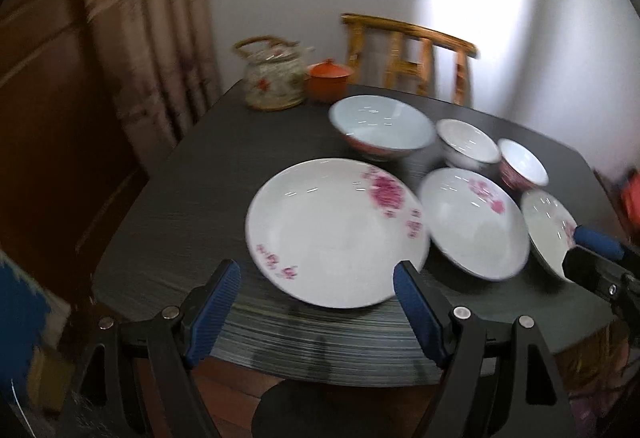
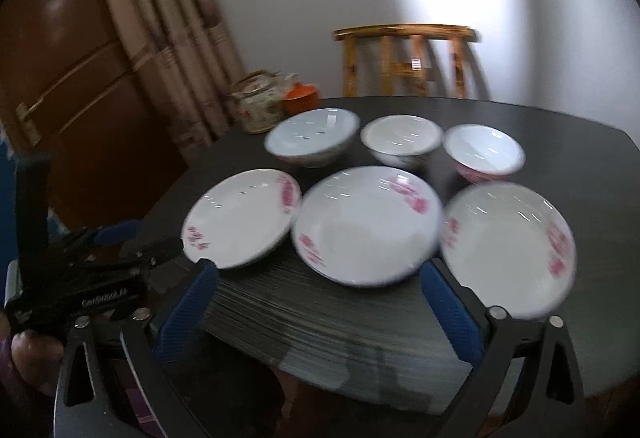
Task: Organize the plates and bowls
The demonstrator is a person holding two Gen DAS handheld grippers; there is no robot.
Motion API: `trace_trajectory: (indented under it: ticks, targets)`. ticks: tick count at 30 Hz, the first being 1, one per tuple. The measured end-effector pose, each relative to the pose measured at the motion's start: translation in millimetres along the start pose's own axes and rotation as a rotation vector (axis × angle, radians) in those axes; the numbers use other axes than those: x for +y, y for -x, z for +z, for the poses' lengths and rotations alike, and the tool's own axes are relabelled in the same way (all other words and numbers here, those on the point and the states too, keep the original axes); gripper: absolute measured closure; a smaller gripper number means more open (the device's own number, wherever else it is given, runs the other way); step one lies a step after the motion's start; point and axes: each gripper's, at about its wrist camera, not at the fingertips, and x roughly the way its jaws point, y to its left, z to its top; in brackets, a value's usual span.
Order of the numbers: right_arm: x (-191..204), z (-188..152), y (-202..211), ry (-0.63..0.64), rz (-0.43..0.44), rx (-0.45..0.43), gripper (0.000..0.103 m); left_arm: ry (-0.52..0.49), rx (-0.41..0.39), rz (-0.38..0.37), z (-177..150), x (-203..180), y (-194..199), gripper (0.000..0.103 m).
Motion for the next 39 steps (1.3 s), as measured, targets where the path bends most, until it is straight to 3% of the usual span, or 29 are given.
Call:
trace_trajectory:
  ticks: [4,8,12,17,39]
  targets:
    - [12,24,-29,0.021,0.089,0.08,0.03,0.117,0.072,-0.014,1,31,-17,0.022]
    - [28,41,-55,0.089,0.117,0.125,0.039,0.173,0.109,-0.006,1,50,-34,0.022]
    - [38,55,-81,0.146,0.135,0.168,0.048,0.181,0.129,0.001,5,57,-44,0.022]
    - [41,70,-117,0.213,0.136,0.222,0.068,0.123,0.127,0.055,10,50,-53,0.022]
    - [43,89,-218,0.303,0.103,0.379,0.069,0.146,0.225,0.036,7,57,-91,0.022]
